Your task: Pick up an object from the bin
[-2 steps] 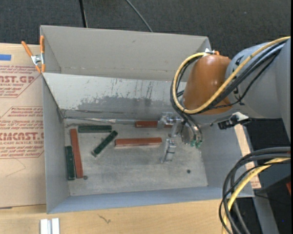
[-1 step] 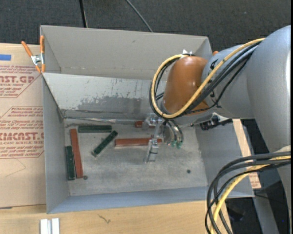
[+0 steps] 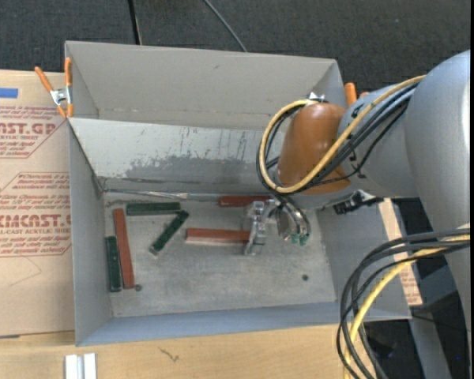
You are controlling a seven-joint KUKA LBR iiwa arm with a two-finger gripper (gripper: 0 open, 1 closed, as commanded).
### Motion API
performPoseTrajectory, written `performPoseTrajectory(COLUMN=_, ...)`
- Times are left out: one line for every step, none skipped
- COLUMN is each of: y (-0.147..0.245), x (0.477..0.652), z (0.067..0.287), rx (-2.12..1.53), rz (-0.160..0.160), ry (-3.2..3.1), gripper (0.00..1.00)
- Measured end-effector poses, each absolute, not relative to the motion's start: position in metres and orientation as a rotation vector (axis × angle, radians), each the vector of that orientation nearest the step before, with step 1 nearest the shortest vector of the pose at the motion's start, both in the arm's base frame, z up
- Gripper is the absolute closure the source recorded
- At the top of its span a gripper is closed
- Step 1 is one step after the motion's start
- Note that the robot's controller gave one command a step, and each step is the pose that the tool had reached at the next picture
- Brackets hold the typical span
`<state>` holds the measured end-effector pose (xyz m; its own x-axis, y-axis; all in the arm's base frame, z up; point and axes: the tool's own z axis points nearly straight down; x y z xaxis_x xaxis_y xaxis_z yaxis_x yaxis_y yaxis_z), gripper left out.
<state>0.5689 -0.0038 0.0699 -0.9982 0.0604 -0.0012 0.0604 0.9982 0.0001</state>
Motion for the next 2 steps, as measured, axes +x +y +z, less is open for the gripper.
performPoseTrajectory(y=-0.004, x=0.569, z=0.070, rx=0.095, rz=0.000, ry=3.139, gripper=1.00)
performPoseTrajectory(y=0.012, x=0.591, z=0.210, rx=-0.094, rz=0.000, ry=3.137, gripper=1.00)
